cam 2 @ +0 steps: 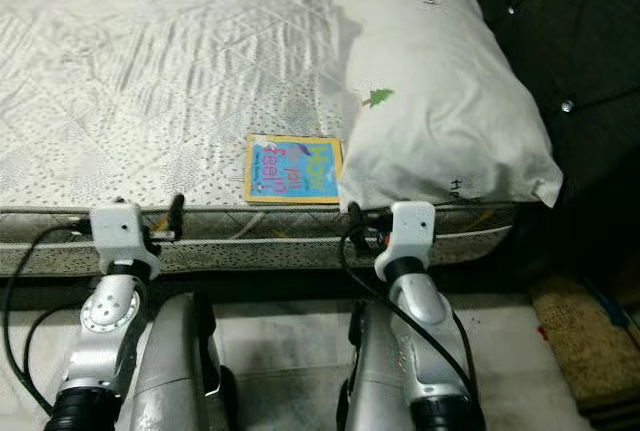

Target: Clean up the room

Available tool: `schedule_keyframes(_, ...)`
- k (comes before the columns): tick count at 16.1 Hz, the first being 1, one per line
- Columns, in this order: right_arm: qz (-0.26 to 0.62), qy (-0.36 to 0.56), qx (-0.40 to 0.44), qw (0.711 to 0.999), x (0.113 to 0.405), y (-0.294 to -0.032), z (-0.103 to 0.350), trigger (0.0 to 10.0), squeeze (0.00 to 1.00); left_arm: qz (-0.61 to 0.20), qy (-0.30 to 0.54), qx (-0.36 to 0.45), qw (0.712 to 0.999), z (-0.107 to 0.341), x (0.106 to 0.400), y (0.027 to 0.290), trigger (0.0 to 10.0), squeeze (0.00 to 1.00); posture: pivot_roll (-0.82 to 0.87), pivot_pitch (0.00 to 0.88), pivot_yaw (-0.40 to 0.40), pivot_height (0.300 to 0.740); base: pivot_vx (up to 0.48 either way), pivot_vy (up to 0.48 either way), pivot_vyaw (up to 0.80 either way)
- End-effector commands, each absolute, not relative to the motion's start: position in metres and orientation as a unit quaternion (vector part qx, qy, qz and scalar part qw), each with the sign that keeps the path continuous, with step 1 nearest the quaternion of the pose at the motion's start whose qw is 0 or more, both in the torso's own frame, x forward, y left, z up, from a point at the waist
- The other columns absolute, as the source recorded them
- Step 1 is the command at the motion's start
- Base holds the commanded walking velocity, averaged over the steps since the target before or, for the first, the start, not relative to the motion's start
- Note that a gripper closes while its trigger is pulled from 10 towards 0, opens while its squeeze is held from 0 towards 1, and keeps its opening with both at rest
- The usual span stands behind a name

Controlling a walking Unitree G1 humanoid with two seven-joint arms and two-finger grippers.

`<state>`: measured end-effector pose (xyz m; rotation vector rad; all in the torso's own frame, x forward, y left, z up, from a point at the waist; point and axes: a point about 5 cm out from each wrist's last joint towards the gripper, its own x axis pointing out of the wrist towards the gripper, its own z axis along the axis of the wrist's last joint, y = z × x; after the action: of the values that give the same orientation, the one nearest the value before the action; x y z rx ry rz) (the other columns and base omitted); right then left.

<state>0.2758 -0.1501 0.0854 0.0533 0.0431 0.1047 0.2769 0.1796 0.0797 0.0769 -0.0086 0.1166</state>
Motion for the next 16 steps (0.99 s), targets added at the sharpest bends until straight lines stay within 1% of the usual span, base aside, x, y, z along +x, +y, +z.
schedule_keyframes(1,0.045,0.013,0.028,0.999,0.278,-0.152,0.087,10.0,0.0,0.053,-0.013,0.047,0.997,0.088,0.277,0.176,10.0,0.55,0.04,0.036,-0.015,0.55,0.0,0.0,0.0)
schedule_keyframes(2,0.036,0.001,0.03,0.999,0.283,-0.154,0.091,10.0,0.0,0.043,-0.023,0.047,0.998,0.096,0.279,0.172,10.0,0.13,0.04,0.021,-0.011,0.564,0.0,0.0,0.0)
schedule_keyframes(3,0.035,-0.003,0.036,0.999,0.287,-0.153,0.094,10.0,0.0,0.045,-0.023,0.049,0.998,0.098,0.281,0.171,10.0,0.0,0.04,0.012,-0.008,0.574,0.0,0.0,0.0)
schedule_keyframes(4,0.034,-0.012,0.039,0.999,0.291,-0.153,0.097,10.0,0.0,0.044,-0.027,0.049,0.997,0.1,0.282,0.17,10.0,0.0,0.04,0.0,0.0,0.583,0.0,0.0,0.0)
schedule_keyframes(9,0.024,-0.036,0.048,0.998,0.309,-0.152,0.104,10.0,0.0,0.029,-0.049,0.022,0.998,0.112,0.297,0.161,10.0,0.0,0.04,0.0,0.016,0.64,0.0,0.0,0.0)
schedule_keyframes(12,0.014,-0.045,0.049,0.998,0.317,-0.156,0.109,10.0,0.0,0.011,-0.052,0.034,0.998,0.116,0.305,0.152,10.0,0.0,0.03,0.0,0.024,0.678,0.0,0.0,0.0)
schedule_keyframes(14,0.013,-0.049,0.05,0.997,0.317,-0.155,0.109,10.0,0.0,0.013,-0.049,0.033,0.998,0.115,0.307,0.155,10.0,0.0,0.02,0.0,0.023,0.701,0.0,0.0,0.0)
schedule_keyframes(15,0.032,-0.055,0.049,0.997,0.317,-0.149,0.11,10.0,0.0,0.026,-0.045,0.036,0.998,0.114,0.307,0.159,10.0,0.0,0.03,0.0,0.015,0.711,0.0,0.0,0.0)
schedule_keyframes(16,0.049,-0.059,0.048,0.996,0.32,-0.143,0.113,10.0,0.0,0.03,-0.045,0.041,0.998,0.115,0.307,0.163,10.0,0.0,0.05,0.0,-0.013,0.725,0.0,0.0,0.0)
